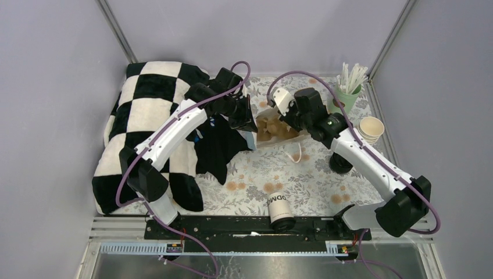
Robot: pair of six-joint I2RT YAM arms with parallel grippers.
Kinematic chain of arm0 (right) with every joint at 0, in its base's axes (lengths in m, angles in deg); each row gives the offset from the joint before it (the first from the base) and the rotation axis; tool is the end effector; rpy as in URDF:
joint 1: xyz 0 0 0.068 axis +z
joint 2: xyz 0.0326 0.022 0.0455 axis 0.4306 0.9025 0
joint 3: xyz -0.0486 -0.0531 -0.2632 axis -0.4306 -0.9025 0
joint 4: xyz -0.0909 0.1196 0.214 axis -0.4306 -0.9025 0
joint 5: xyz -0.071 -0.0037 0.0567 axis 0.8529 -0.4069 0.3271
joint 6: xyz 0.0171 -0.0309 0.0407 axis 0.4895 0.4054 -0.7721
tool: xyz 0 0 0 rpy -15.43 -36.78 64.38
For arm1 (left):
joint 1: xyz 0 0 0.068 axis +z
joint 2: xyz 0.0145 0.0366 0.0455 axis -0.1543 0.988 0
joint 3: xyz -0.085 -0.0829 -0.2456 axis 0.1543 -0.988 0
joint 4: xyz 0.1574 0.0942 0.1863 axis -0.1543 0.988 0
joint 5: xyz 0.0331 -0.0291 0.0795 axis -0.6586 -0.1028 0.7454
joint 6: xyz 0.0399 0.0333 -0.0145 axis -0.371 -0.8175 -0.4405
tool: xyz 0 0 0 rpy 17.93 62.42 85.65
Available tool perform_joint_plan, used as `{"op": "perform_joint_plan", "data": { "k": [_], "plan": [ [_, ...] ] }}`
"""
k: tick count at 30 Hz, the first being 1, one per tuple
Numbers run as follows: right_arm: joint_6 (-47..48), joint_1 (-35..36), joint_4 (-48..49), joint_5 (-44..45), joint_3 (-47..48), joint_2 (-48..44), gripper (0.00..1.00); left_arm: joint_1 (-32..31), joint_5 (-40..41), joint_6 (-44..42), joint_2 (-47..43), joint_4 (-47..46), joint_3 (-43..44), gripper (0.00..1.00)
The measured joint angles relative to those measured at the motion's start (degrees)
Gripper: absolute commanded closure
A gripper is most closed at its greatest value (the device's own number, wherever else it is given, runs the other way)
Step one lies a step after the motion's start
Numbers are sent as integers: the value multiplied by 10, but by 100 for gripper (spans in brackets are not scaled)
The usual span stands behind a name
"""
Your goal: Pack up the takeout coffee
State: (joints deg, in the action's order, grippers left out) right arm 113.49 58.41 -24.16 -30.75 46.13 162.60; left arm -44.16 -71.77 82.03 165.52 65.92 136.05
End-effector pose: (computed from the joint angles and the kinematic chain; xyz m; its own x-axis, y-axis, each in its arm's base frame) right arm 0.2582 0.1637 0.3379 -0.0825 -0.7323 -0.6760 -0.6497 0.5539 -0.5207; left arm 0.2820 -0.2166 0.3681 -0.9647 -0.0267 -0.2620 0.1469 0.7712 -0.6194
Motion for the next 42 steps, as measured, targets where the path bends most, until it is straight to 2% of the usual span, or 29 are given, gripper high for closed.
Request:
{"op": "perform_joint_plan", "data": {
  "k": [4, 8, 12, 16, 18, 20, 22, 25, 30, 36, 40, 42],
  "plan": [
    [-74, 10, -87, -18, 89, 16, 100, 0, 0, 1, -1, -10, -7, 100],
    [-141, 11, -191, -38, 180, 72, 100, 0, 0, 3, -1, -11, -17, 100],
    [-179, 11, -231, -37, 182, 108, 94, 0, -1, 3, -3, -11, -24, 100],
    [-200, 11, -234, 2, 170, 125, 87, -2, 0, 3, -3, -12, -28, 100],
    [-206, 11, -223, 23, 170, 129, 76, -2, 0, 4, -3, -15, -28, 100],
    [-211, 12, -208, 46, 169, 132, 71, -2, 0, 5, -3, -18, -28, 100],
    [-213, 12, -187, 65, 165, 135, 61, -2, 0, 5, -3, -20, -28, 100],
    [-225, 12, -154, 100, 156, 143, 53, -1, 2, 5, -3, -23, -28, 100],
    [-252, 12, -126, 131, 150, 145, 32, 1, 3, 4, -3, -24, -28, 100],
    [-269, 12, -129, 131, 120, 123, 32, 1, 2, 5, -3, -25, -29, 100],
    [-315, 12, -138, 130, 115, 117, 38, 1, -2, 7, -5, -31, -40, 100],
    [-352, 12, -139, 131, 115, 116, 46, 1, -2, 8, -5, -34, -42, 100]
  ]
}}
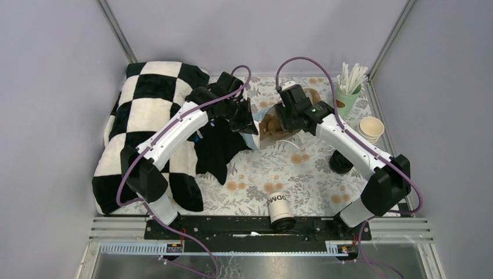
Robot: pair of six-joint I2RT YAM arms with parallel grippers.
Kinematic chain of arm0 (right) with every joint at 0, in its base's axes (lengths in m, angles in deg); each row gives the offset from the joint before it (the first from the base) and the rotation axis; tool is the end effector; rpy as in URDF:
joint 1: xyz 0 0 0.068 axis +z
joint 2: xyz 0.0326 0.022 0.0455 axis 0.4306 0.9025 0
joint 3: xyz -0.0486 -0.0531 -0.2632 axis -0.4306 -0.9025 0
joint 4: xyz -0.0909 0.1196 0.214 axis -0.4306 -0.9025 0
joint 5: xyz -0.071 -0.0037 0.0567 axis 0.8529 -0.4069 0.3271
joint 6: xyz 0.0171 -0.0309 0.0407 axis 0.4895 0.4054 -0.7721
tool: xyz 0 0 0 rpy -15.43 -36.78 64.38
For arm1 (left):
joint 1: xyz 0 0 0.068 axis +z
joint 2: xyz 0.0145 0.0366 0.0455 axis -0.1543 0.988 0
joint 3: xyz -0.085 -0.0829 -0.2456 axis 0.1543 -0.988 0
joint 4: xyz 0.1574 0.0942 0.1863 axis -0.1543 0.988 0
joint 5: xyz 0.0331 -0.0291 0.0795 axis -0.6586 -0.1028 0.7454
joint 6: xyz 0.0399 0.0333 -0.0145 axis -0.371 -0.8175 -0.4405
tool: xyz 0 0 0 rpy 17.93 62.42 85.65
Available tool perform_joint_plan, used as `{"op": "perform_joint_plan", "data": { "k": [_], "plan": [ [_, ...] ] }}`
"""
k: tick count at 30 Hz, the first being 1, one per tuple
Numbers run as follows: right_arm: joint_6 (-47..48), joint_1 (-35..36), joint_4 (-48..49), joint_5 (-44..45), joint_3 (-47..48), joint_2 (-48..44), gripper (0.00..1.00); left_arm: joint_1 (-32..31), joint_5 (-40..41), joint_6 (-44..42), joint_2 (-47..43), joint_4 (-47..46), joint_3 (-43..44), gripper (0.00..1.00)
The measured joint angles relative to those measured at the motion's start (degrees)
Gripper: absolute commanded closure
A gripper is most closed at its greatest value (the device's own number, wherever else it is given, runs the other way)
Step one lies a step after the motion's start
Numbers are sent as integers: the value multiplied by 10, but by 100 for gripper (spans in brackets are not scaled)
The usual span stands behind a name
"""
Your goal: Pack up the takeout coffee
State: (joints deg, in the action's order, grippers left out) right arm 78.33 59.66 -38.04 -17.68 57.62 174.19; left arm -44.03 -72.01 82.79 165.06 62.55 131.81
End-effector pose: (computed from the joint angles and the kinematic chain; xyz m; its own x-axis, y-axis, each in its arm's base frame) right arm 0.2882 0.1825 0.3242 -0.5923 -0.3960 -0.7017 -0.3576 0.9096 -0.2114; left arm 0.2840 -0.2172 0.3519 -0.9685 -0.0364 -0.2463 0.1294 0.7716 -0.6228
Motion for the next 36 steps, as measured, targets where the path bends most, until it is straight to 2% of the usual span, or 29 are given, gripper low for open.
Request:
{"op": "perform_joint_plan", "data": {
  "k": [2, 6, 8, 12, 19, 29, 36],
  "plan": [
    [-38, 0, 0, 2, -1, -1, 63, 0, 0, 2, 0, -4, -1, 100],
    [-96, 0, 33, 9, -40, -23, 87, 0, 0, 3, -1, -5, -2, 100],
    [-105, 0, 73, 8, -85, -46, 96, 0, 1, 4, -1, -5, -2, 100],
    [-69, 0, 147, -14, -151, -82, 100, 0, 2, 6, -1, -5, -2, 100],
    [46, -4, 199, -67, -156, -96, 100, 0, 6, 6, -6, -5, -7, 100],
    [55, -44, 203, -202, -129, -57, 100, 0, 13, 6, -7, -7, -9, 100],
    [59, -56, 110, -260, -77, -85, 100, 1, 1, 3, -7, -7, -9, 100]
  ]
}}
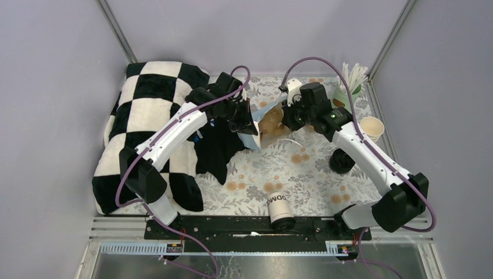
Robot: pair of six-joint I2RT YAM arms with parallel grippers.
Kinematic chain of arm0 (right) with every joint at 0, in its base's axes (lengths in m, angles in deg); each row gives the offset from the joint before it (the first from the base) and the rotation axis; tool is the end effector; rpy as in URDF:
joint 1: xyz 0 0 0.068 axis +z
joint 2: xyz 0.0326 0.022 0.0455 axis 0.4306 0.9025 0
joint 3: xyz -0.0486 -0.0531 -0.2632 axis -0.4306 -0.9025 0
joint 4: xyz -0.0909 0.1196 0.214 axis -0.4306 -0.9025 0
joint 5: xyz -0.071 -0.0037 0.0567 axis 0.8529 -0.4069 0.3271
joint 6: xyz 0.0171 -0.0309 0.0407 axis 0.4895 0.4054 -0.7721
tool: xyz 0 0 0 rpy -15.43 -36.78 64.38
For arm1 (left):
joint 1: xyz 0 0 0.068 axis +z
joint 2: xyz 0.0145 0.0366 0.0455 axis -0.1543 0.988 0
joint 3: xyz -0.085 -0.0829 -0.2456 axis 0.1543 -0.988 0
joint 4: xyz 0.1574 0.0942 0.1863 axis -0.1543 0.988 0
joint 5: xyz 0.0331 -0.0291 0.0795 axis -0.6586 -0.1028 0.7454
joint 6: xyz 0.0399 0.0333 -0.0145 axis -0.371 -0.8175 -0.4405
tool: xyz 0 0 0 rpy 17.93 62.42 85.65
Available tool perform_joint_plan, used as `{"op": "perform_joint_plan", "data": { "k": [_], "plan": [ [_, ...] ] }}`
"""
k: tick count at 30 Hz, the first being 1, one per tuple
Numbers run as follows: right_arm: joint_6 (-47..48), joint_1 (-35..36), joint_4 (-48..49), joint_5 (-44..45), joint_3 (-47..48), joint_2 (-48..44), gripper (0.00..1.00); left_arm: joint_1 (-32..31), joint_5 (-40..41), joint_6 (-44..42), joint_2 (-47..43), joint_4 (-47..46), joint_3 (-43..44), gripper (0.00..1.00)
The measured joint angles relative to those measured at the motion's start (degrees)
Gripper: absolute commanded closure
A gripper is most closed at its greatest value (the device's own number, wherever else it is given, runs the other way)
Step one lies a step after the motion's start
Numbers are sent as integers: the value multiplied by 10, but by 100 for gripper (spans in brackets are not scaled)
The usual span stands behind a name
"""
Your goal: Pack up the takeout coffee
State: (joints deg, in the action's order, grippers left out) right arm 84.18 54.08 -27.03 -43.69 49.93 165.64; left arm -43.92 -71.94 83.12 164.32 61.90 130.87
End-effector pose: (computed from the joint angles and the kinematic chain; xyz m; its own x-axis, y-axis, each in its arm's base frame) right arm 0.2757 0.1560 0.3407 -0.4280 -0.3423 -0.8364 -0.6252 0.7804 0.0006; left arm 0.2824 -0.2152 0.3519 -0.9674 -0.0443 -0.2493 0.1261 0.7694 -0.6262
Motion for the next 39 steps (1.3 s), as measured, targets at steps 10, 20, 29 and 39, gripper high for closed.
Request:
{"op": "perform_joint_plan", "data": {
  "k": [10, 20, 29, 39],
  "plan": [
    [-35, 0, -111, 0, 45, -24, 100, 2, -90, 8, 0, 2, 1, 100],
    [-91, 0, -176, 74, 55, -25, 100, 5, -151, 63, 0, -32, -2, 100],
    [-91, 0, -160, 96, 57, 37, 90, 45, -181, 82, 0, -57, -50, 100],
    [-84, 1, -166, 163, 126, 108, 44, 69, -188, 79, 0, -60, -63, 100]
  ]
}}
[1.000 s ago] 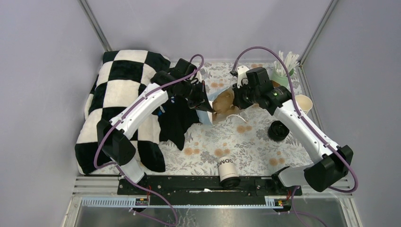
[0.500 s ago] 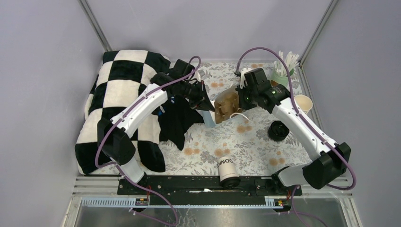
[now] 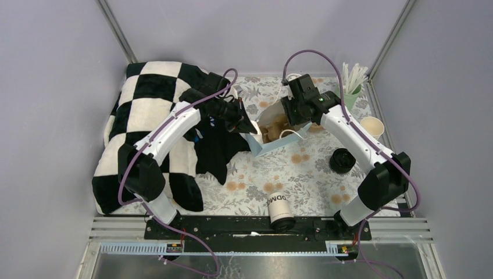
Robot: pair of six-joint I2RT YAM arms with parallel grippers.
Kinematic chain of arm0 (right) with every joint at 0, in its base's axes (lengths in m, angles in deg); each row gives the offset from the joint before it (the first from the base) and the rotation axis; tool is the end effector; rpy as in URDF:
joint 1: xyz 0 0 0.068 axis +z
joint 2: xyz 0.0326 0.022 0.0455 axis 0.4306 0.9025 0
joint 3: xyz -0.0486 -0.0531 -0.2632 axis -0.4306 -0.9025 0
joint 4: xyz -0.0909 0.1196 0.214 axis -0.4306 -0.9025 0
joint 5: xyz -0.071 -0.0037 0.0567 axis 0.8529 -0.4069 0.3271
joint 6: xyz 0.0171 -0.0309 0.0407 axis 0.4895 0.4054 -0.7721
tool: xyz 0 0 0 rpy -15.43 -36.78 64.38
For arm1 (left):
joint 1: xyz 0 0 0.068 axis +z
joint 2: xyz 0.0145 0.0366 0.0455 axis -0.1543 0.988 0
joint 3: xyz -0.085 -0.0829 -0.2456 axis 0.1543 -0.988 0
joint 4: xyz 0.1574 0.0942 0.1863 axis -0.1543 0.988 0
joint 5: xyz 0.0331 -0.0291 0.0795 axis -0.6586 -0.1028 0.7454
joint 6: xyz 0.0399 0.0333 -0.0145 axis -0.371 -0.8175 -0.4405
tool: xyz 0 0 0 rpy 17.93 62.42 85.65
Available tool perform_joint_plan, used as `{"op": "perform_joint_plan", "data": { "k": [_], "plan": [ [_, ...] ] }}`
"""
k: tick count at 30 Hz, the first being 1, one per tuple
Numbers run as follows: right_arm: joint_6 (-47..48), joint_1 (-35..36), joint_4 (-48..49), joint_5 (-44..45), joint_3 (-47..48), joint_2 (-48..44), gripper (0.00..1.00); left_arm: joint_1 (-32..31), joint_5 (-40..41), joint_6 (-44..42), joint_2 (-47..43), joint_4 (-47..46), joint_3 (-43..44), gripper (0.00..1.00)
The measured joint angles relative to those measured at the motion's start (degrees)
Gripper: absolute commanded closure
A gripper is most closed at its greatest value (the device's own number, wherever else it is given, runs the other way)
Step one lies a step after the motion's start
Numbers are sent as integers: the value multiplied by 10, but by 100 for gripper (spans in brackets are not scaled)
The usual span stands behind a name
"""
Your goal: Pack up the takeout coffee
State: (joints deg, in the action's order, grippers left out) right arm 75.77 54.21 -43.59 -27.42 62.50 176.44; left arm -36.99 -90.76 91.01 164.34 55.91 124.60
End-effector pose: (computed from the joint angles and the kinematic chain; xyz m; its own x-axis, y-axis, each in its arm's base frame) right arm 0.3066 0.1623 0.3310 -0.6752 -0.3136 -0.6676 -0.3638 0.9290 -0.0684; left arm 0.3027 -0.1888 0.3295 -0.9956 -0.0930 0.0079 -0.0620 0.5957 -0.8008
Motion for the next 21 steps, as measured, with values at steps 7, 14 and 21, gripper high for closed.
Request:
{"op": "perform_joint_plan", "data": {
  "k": [7, 14, 21],
  "plan": [
    [0, 29, -55, 63, 63, -3, 40, 0, 5, -5, 0, 0, 3, 100],
    [6, 35, -62, 61, 44, -23, 70, -5, 8, -5, 0, 2, 4, 100],
    [4, 35, -28, 60, 7, -31, 80, -14, 12, -4, 14, 4, 21, 100]
  ]
}}
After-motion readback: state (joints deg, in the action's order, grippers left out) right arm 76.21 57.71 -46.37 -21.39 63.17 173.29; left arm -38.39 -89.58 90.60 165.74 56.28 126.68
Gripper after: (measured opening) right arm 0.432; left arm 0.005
